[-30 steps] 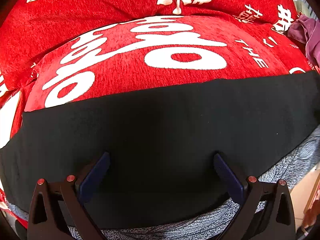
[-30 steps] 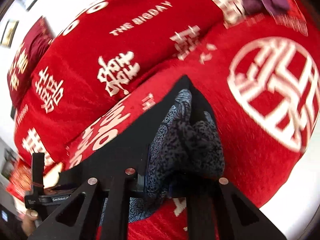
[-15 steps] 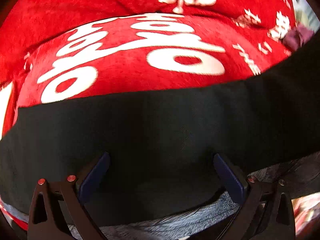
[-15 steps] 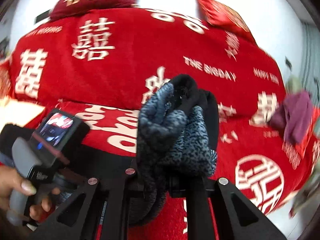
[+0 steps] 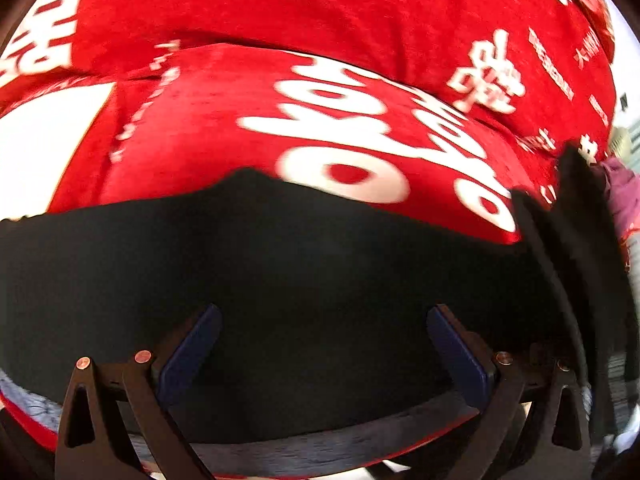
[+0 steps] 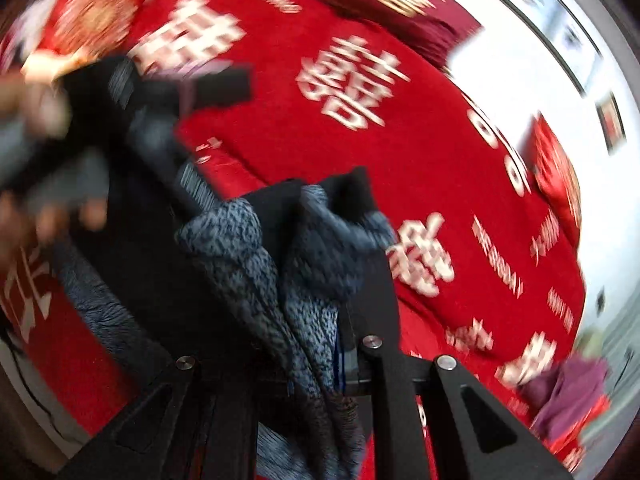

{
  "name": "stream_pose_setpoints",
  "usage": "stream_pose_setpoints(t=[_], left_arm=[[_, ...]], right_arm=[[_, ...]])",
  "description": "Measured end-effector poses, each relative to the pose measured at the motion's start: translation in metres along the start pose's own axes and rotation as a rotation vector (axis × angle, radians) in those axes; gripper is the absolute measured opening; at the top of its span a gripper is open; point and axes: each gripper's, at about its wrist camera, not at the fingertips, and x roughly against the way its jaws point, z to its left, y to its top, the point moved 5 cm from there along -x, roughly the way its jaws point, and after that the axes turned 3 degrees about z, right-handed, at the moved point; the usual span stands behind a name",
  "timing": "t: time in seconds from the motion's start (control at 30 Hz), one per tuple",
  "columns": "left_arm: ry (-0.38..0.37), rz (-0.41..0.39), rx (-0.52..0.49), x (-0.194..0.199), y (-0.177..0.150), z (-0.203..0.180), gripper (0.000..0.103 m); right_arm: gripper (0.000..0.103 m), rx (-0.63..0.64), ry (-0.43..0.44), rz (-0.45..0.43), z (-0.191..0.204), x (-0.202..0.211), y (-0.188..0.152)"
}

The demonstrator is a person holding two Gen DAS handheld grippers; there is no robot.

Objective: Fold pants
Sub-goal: 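Fold the lifted end over toward the left gripper and release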

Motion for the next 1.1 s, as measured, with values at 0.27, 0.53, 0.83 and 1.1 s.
stream_pose_setpoints(t=[0.27, 0.53, 0.83, 1.1], left_arm=[[-0.011, -0.023, 0.038, 0.012, 0.002, 0.022, 0.103], [-0.075, -0.105, -0.093, 0.05, 0.017, -0.031, 0.103], [-0.191, -0.037, -0.219, 0.037, -0.015, -0.098, 0.103], [-0.082, 0.063, -0.301, -0.021, -0.044, -0.102, 0.103]], right_arm=[[0.019, 0.294, 0.044, 0.088, 0.097, -0.039, -0.022], [0.089, 0.176, 0.055, 0.007, 0.078, 0.016, -0.002], [0.09, -0.517, 0.309, 0.117, -0.045, 0.023, -0.072], [0.09, -1.088, 0.682, 0.265, -0.076, -0.031, -0.162]])
